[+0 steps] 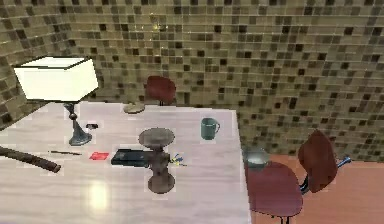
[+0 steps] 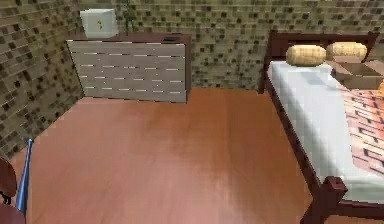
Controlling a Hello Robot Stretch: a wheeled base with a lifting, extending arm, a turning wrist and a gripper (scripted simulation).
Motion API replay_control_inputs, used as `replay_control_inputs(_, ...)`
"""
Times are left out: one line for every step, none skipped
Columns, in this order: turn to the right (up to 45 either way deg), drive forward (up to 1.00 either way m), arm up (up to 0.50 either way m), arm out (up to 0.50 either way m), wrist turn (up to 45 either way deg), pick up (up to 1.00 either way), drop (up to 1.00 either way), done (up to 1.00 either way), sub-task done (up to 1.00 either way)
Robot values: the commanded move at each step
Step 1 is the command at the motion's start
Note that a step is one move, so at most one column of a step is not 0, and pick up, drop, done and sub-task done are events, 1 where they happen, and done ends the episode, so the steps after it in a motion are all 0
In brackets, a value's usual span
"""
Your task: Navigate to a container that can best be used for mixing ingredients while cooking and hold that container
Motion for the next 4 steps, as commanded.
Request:
replay_control_inputs(-45.0,0.0,0.0,0.0,0.0,0.0,0.0,0.0,0.0)
replay_control_inputs(-21.0,0.0,0.0,0.0,0.0,0.0,0.0,0.0,0.0)
replay_control_inputs(45.0,0.0,0.0,0.0,0.0,0.0,0.0,0.0,0.0)
replay_control_inputs(45.0,0.0,0.0,0.0,0.0,0.0,0.0,0.0,0.0)
